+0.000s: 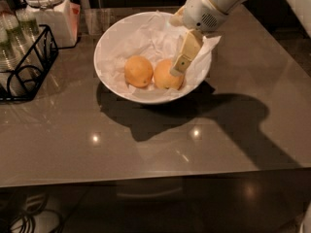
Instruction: Pick orange from white bowl
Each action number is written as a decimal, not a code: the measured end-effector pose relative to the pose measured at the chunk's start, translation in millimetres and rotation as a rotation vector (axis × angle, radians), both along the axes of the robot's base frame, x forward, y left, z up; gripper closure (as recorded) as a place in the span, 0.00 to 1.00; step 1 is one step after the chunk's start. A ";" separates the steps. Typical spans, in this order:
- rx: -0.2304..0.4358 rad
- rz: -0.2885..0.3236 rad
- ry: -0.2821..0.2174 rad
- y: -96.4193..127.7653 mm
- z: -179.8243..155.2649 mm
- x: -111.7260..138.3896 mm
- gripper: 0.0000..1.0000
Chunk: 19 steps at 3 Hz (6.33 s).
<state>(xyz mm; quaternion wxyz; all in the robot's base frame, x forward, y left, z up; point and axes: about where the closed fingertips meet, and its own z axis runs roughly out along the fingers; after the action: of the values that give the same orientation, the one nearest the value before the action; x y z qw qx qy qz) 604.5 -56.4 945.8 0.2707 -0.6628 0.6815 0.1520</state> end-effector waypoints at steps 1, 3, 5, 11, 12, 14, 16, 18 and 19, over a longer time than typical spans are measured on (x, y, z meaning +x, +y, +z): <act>0.001 0.000 0.000 0.3 0.0 0.2 0.00; 0.001 -0.063 0.028 1.5 -32.0 4.9 0.00; -0.004 -0.076 0.041 2.4 -45.7 4.6 0.19; 0.004 -0.048 0.172 18.4 -87.7 1.4 0.07; -0.016 -0.065 0.185 16.2 -96.6 2.4 0.06; -0.027 -0.100 0.172 11.5 -99.7 2.2 0.47; -0.005 -0.115 0.109 5.7 -82.6 2.7 0.93; 0.111 -0.030 0.031 17.1 -45.4 12.7 1.00; 0.236 0.042 0.020 18.5 -18.9 5.5 1.00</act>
Offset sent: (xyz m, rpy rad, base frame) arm 0.0034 -0.0041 -0.0310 0.0226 0.0316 -0.0859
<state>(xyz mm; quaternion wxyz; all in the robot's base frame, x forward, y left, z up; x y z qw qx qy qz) 610.0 -37.9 927.0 0.3367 -0.6390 0.6474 0.2434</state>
